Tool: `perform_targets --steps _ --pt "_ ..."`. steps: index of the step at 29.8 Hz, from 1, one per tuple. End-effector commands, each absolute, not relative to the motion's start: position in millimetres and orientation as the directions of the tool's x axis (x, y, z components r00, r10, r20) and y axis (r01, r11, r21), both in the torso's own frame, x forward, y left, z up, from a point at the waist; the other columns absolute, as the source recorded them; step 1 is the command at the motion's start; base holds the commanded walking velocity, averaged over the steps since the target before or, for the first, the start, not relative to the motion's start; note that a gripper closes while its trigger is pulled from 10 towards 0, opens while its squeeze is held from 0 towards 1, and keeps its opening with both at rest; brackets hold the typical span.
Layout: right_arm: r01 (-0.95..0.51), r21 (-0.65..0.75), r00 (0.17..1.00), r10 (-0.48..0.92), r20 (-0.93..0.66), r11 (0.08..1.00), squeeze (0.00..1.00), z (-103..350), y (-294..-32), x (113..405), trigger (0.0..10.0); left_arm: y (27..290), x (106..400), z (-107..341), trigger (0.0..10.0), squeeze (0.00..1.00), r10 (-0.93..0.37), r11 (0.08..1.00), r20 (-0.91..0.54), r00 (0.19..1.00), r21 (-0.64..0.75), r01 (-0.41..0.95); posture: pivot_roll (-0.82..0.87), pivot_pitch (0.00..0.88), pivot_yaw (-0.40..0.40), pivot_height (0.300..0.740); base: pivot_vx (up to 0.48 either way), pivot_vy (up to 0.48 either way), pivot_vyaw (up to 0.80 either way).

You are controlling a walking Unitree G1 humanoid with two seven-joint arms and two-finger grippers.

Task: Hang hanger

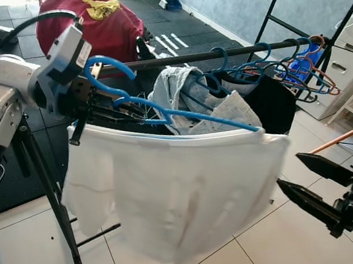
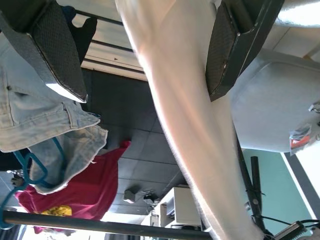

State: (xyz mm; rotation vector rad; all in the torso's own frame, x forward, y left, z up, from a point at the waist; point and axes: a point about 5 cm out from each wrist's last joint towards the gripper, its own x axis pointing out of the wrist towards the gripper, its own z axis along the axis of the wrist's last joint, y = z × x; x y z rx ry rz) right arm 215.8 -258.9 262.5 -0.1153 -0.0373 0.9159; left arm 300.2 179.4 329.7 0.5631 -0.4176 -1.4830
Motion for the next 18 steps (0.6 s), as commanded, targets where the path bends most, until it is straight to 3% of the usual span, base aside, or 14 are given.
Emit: perform_targets --steps 1,4,5,6,7,8,9,18 --pt "-0.815 -0.122 0.576 0.816 -0.05 0.567 0.07 263.3 -252.8 217.7 10.0 170.8 296.3 339.9 10.0 0.0 -0.998 -0.028 -0.054 0.007 0.626 0.779 -0.12 0.085 -0.002 0.74 0.0 0.0 0.0" --pt "-0.819 -0.124 0.57 0.82 -0.056 0.56 0.07 262.8 -251.4 218.6 10.0 169.5 296.2 341.1 10.0 0.0 -0.999 -0.03 -0.053 0.004 0.631 0.775 -0.12 0.085 -0.002 0.74 0.0 0.0 0.0" --pt "-0.823 -0.121 0.564 0.824 -0.061 0.554 0.0 261.8 -250.1 219.7 10.0 168.1 296.0 342.8 10.0 0.0 -0.999 -0.028 -0.047 0.003 0.636 0.771 -0.12 0.081 -0.004 0.74 0.0 0.0 0.0" --pt "-0.823 -0.121 0.564 0.824 -0.061 0.554 0.0 261.8 -250.1 219.7 10.0 168.1 296.0 342.8 10.0 0.0 -0.999 -0.028 -0.047 0.003 0.636 0.771 -0.12 0.081 -0.004 0.74 0.0 0.0 0.0" --pt "-0.828 -0.118 0.557 0.828 -0.062 0.549 0.0 261.0 -248.6 220.8 2.2 166.9 295.4 344.9 10.0 0.0 -0.999 -0.022 -0.038 0.003 0.64 0.768 -0.12 0.081 -0.004 0.74 0.0 0.0 0.0" --pt "-0.828 -0.118 0.557 0.828 -0.062 0.549 0.0 261.0 -248.6 220.8 2.2 166.9 295.4 344.9 10.0 0.0 -0.999 -0.022 -0.038 0.003 0.64 0.768 -0.12 0.081 -0.004 0.74 0.0 0.0 0.0" --pt "-0.829 -0.113 0.555 0.829 -0.061 0.547 0.0 260.2 -247.3 222.3 0.0 166.1 295.1 346.7 10.0 0.0 -1.0 -0.013 -0.029 0.007 0.644 0.765 -0.11 0.079 -0.004 0.74 0.0 0.0 0.0" --pt "-0.825 -0.113 0.561 0.827 -0.046 0.554 0.0 259.1 -243.7 229.3 0.0 167.6 299.5 351.9 10.0 0.0 -0.998 0.059 0.017 0.064 0.65 0.758 -0.11 0.083 -0.006 0.74 0.0 0.0 0.0"
